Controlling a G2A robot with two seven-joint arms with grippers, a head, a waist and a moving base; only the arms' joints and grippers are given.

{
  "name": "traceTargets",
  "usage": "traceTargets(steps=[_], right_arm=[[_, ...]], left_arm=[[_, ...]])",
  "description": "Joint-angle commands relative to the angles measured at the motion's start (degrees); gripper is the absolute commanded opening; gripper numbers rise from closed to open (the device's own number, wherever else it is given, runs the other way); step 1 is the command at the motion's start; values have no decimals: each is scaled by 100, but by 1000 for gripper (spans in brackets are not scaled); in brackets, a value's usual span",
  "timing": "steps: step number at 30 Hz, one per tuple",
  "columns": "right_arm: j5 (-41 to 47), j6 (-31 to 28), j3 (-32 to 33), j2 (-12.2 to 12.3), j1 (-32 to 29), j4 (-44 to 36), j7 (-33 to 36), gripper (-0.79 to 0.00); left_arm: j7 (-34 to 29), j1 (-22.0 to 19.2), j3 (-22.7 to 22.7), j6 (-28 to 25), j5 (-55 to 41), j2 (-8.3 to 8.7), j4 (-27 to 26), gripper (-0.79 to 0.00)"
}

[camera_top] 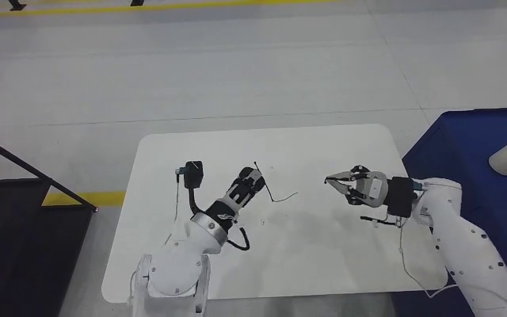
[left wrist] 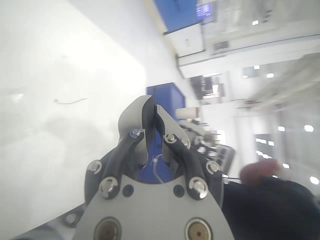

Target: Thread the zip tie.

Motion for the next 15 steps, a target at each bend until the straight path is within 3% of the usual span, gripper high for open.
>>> traceTargets(steps=[1,4,15], right_arm=[[606,-1,-435,212,130,152,60,-785],[1505,-1,-965,496,353,216,382,-785],[1505,-1,-965,496,353,216,382,-785]], left_arm=[[288,119,-75,-406,-826,13,169,-785],[389,123,-117,-588,-1058,26,321,-785],[389,123,-117,-588,-1058,26,321,-785]])
